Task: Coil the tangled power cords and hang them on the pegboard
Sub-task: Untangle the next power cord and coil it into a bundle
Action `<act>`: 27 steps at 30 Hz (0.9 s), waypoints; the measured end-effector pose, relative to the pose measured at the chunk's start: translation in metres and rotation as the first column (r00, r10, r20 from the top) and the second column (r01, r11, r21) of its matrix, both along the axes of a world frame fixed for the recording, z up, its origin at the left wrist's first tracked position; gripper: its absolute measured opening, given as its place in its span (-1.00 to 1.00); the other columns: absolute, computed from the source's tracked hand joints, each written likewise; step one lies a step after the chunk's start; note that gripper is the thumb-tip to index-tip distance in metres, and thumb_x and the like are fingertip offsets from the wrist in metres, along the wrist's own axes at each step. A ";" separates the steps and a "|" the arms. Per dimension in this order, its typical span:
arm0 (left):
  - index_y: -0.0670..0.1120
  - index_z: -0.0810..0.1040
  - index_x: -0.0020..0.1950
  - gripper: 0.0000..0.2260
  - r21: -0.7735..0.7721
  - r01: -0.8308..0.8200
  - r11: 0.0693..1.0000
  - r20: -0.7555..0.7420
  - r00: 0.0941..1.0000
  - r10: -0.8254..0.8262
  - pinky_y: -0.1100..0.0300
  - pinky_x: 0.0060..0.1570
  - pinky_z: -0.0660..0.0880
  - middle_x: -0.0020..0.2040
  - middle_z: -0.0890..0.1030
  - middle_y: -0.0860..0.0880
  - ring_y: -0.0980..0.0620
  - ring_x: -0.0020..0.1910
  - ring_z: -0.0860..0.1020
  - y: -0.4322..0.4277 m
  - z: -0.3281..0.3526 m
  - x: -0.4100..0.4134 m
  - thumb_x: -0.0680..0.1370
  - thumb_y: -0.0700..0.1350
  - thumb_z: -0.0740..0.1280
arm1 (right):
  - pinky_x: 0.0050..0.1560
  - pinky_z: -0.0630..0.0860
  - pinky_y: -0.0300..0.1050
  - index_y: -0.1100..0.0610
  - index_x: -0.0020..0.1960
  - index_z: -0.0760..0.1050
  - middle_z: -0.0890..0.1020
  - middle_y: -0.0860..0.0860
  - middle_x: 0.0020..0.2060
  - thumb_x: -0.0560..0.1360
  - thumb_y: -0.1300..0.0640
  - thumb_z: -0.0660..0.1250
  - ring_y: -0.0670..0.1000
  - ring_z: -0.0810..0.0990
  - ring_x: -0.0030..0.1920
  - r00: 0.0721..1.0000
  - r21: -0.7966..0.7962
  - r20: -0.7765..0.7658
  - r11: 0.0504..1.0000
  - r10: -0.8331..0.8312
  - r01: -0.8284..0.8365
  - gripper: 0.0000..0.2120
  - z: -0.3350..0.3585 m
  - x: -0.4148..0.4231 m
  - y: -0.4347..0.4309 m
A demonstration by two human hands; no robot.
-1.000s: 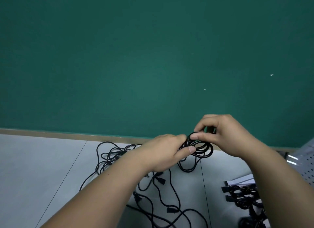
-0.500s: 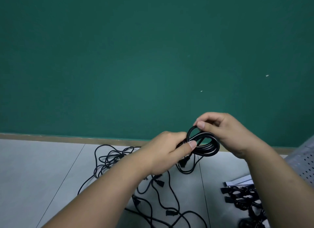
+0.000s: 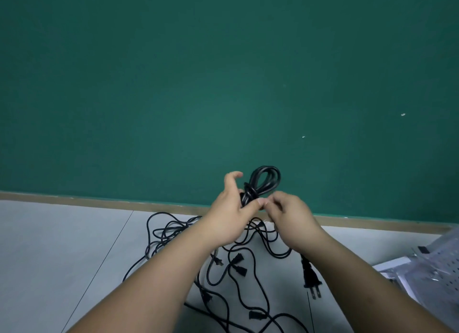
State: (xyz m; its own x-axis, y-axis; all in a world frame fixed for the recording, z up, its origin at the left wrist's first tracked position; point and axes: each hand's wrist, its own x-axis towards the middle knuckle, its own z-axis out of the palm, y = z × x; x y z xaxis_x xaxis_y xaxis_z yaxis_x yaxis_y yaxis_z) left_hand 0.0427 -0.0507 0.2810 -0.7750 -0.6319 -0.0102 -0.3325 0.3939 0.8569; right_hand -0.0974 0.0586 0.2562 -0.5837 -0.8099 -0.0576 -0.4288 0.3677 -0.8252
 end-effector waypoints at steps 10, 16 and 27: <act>-0.03 0.38 0.17 -0.71 -0.134 0.002 0.991 0.109 0.994 0.013 -0.01 0.01 0.50 -0.06 0.56 0.00 0.00 -0.07 0.53 -0.022 -0.001 0.001 0.71 0.18 0.24 | 0.00 0.60 0.02 -0.21 0.26 0.53 0.63 -0.17 0.02 0.75 -0.15 0.09 -0.01 0.62 0.03 0.753 0.252 -0.595 0.955 0.280 -0.157 -0.74 0.045 -0.005 0.022; 0.04 0.28 0.30 -0.74 -0.099 0.088 0.991 0.149 0.986 -0.072 0.04 0.00 0.45 -0.02 0.54 0.12 0.03 -0.03 0.54 -0.025 0.003 -0.001 0.72 0.13 0.24 | -0.15 0.50 -0.05 -0.22 0.24 0.49 0.47 -0.12 -0.07 0.75 -0.20 0.03 0.01 0.59 -0.05 0.608 0.356 -0.713 0.927 0.349 -0.115 -0.72 0.062 -0.007 0.031; 0.06 0.31 0.07 -0.62 -0.404 0.420 0.812 0.491 0.849 -0.195 -0.02 0.07 0.43 0.07 0.54 -0.03 -0.13 0.14 0.51 -0.002 -0.004 -0.009 0.64 0.37 0.21 | -0.15 0.52 -0.02 -0.22 0.13 0.60 0.51 -0.18 -0.08 0.65 -0.15 0.32 -0.05 0.57 -0.14 0.589 0.255 -0.699 0.911 0.406 -0.325 -0.89 0.073 -0.023 0.039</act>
